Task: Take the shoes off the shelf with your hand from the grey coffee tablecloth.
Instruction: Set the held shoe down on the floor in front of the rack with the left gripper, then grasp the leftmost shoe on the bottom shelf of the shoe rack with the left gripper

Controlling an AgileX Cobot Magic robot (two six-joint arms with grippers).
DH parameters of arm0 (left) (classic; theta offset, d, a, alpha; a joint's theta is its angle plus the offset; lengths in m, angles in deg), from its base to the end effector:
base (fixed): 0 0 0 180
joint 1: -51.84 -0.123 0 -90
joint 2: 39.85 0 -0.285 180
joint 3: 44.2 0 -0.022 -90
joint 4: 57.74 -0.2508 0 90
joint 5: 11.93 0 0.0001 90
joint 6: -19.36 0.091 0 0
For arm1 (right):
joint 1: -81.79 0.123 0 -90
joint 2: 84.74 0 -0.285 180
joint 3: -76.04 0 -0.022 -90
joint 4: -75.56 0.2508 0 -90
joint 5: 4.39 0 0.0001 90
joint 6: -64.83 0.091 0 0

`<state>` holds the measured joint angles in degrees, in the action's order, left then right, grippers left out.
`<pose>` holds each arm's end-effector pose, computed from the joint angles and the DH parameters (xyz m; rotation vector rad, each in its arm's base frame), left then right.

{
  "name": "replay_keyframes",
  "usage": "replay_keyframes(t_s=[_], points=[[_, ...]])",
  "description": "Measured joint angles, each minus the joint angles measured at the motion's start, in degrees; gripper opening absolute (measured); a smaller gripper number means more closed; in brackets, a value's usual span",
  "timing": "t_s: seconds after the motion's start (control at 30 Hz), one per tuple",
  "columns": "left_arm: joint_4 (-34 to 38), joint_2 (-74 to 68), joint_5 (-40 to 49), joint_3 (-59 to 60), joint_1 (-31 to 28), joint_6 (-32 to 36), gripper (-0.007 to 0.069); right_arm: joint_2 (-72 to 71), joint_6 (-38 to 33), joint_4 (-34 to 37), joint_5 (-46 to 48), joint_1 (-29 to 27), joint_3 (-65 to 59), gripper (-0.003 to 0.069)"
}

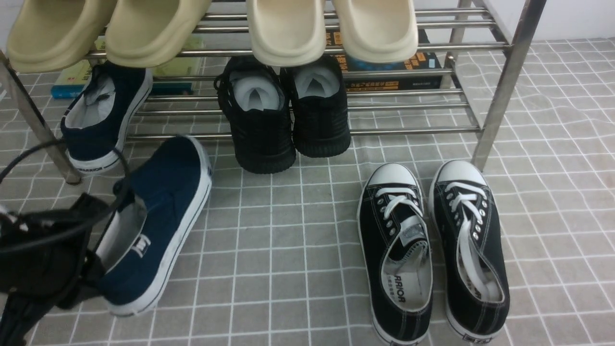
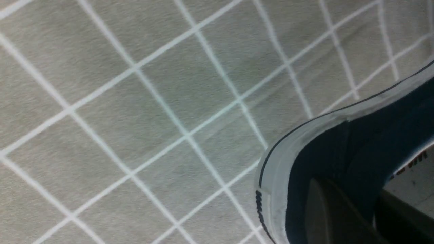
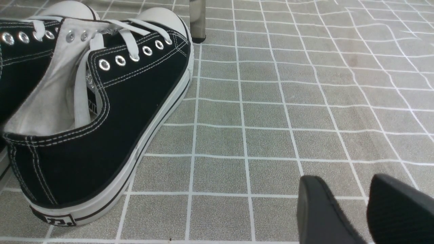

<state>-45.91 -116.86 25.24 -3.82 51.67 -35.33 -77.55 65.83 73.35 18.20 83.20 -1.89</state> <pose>0.2083 -0.0107 0.2237 -1.4465 2.3749 -0.4872 0.0519 -0.0001 0.1742 -0.0300 1.8794 -0.0095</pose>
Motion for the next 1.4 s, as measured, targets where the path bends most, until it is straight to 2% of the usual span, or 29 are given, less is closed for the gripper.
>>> replay_keyframes(t_s=[0.07,0.23,0.47,0.57,0.77,0.93,1.2,1.33,1.4], points=[[-1.22,1.64,-3.16,4.14,0.0,-1.92,0.0054,0.0,0.0,0.0,0.0,0.0,0.0,0.0239],[-1.55,2.05,-7.98,5.87,0.0,-1.59,0.0054,0.0,0.0,0.0,0.0,0.0,0.0,0.0239],[-1.42,2.4,-7.44,5.87,0.0,-1.45,0.0065,0.0,0.0,0.0,0.0,0.0,0.0,0.0239],[-1.42,2.4,-6.96,5.87,0.0,-1.14,0.0097,0.0,0.0,0.0,0.0,0.0,0.0,0.0239],[-1.31,2.59,-6.64,5.87,0.0,0.83,0.0276,0.0,0.0,0.0,0.0,0.0,0.0,0.0239],[-2.42,3.54,-3.47,2.02,0.0,5.97,0.0391,0.0,0.0,0.0,0.0,0.0,0.0,0.0239],[-8.35,2.25,-7.38,-10.67,0.0,6.73,0.0414,0.0,0.0,0.0,0.0,0.0,0.0,0.0239],[-11.84,-4.07,-13.31,-15.8,-0.87,3.12,0.0414,0.0,0.0,0.0,0.0,0.0,0.0,0.0239],[-12.74,-7.62,-15.88,-17.09,-2.83,-0.89,0.0414,0.0,0.0,0.0,0.0,0.0,0.0,0.0239]])
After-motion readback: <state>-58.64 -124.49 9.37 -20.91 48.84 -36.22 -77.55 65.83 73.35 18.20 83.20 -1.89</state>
